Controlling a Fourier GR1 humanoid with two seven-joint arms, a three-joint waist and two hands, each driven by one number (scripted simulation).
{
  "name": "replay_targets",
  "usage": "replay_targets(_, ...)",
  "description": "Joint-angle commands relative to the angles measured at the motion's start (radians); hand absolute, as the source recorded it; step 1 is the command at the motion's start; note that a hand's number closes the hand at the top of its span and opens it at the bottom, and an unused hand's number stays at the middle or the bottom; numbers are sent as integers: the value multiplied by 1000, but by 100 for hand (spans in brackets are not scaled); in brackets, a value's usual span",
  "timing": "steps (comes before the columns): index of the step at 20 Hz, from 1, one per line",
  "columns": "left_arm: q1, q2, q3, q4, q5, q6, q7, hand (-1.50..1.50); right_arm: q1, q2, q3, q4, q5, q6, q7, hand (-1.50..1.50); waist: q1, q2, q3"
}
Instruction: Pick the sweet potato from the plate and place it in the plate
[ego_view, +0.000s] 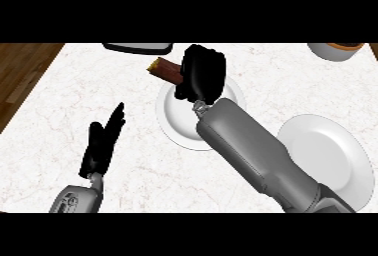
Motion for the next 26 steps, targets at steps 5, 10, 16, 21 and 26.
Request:
replay_targets(5, -9, 27, 36, -10, 8, -2, 3, 0, -141, 6, 168, 37, -18, -61, 400, 150, -32, 3, 1)
replay_targets(10, 2, 31, 54, 6, 23, -11, -11, 0, -113, 6, 162, 118, -65, -148, 352, 150, -58, 9, 2)
replay_targets(16, 33, 13, 36, -5, 3, 7, -18, 0, -111, 6, 204, 220, -124, -176, 350, 150, -51, 11, 2)
replay_targets(21, 37, -18, 24, 13, -24, 41, -70, 0, -82, 6, 123, 309, -276, -147, 188, 150, -68, 15, 3)
replay_targets(26, 34, 30, 64, -24, 14, -2, -26, 0, -25, 6, 87, 308, -482, -74, 50, 150, -63, 14, 4)
